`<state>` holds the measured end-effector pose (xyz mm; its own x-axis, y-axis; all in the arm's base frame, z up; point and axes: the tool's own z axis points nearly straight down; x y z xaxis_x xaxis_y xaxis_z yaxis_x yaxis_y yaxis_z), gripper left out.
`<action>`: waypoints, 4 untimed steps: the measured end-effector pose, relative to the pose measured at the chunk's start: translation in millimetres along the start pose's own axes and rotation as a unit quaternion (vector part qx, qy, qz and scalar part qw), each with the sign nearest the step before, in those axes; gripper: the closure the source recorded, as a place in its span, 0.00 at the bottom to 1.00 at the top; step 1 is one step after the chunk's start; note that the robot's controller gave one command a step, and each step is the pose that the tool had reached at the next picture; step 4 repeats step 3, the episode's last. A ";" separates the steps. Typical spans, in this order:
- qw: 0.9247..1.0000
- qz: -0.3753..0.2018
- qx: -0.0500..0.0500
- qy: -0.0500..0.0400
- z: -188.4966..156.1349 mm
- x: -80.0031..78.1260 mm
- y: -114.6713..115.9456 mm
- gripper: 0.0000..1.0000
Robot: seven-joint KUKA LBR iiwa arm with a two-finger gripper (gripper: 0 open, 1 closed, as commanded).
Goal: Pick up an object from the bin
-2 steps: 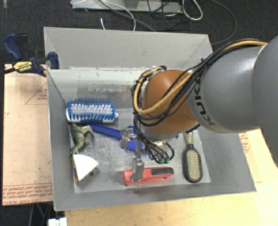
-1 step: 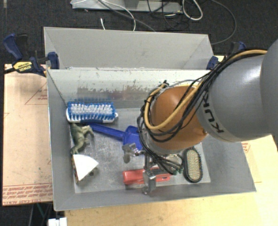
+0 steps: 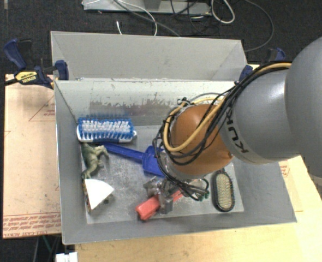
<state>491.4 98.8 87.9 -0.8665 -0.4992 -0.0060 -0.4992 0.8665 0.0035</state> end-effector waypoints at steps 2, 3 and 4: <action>1.000 -0.002 0.000 -0.001 -46.3 -5.3 2.9 1.00; 1.000 -0.012 -0.002 0.004 -160.6 -5.2 6.4 1.00; 1.000 -0.012 -0.002 0.004 -160.6 -5.2 6.4 1.00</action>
Offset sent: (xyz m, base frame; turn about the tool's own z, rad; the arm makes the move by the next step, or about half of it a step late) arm 0.0026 0.0040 0.0468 -0.0053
